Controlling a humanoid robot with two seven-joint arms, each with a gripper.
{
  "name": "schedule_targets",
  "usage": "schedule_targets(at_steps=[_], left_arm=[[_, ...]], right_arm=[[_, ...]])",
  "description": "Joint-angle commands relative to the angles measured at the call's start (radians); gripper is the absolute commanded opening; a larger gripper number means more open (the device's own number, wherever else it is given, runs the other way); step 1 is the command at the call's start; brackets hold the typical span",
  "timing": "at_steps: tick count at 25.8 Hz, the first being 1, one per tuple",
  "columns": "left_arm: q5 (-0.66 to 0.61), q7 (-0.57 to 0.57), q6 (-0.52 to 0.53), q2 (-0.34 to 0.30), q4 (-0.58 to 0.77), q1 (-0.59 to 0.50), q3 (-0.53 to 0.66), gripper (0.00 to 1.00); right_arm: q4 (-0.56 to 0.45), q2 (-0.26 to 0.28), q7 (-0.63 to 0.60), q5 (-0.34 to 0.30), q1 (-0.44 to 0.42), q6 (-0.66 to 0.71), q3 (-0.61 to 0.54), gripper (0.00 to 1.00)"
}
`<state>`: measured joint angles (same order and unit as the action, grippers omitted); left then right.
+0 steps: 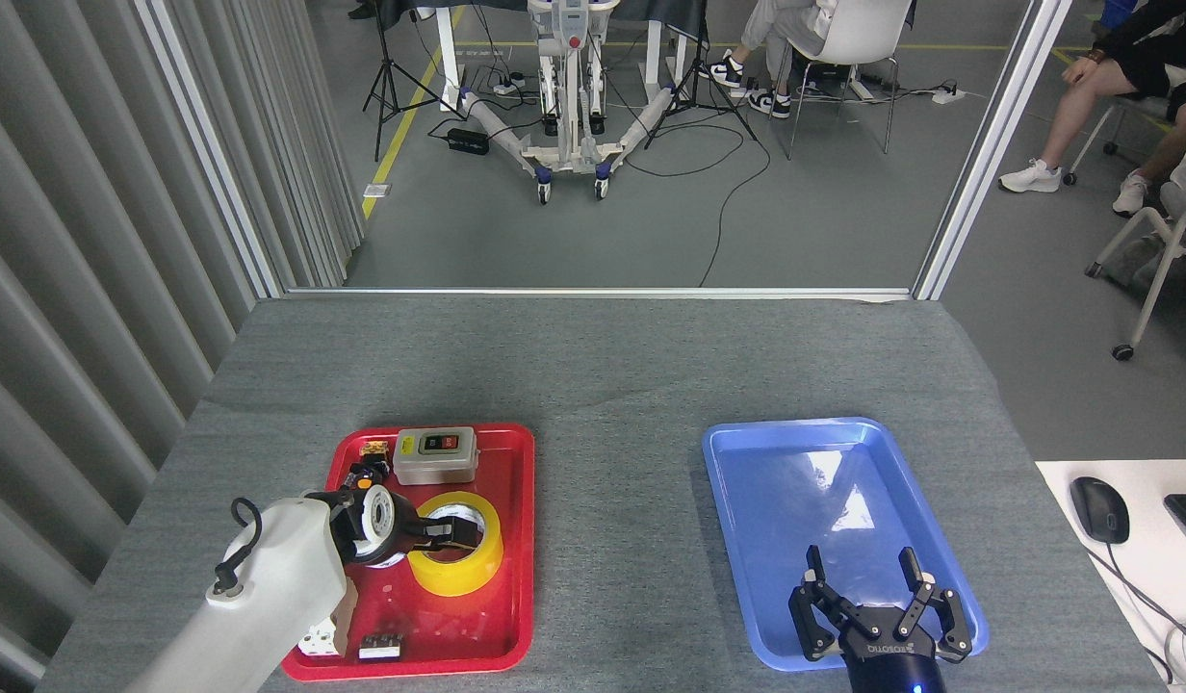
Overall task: Place and move tape with both arms
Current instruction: 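Close the left gripper on the tape roll's rim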
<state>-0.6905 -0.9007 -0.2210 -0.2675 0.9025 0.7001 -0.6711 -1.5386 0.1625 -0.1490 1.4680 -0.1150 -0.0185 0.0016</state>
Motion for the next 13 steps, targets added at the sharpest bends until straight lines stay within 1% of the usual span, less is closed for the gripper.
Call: schedule_targets(at_steps=[1, 13], left_arm=[[0.009, 0.000, -0.006, -0.002, 0.003, 0.001, 0.002, 0.99], [0.012, -0.001, -0.004, -0.004, -0.002, 0.001, 0.002, 0.99]], right_arm=[[0.000, 0.000, -0.003, 0.000, 0.000, 0.000, 0.000, 1.00], [0.000, 0.000, -0.003, 0.000, -0.005, 0.000, 0.000, 1.00]])
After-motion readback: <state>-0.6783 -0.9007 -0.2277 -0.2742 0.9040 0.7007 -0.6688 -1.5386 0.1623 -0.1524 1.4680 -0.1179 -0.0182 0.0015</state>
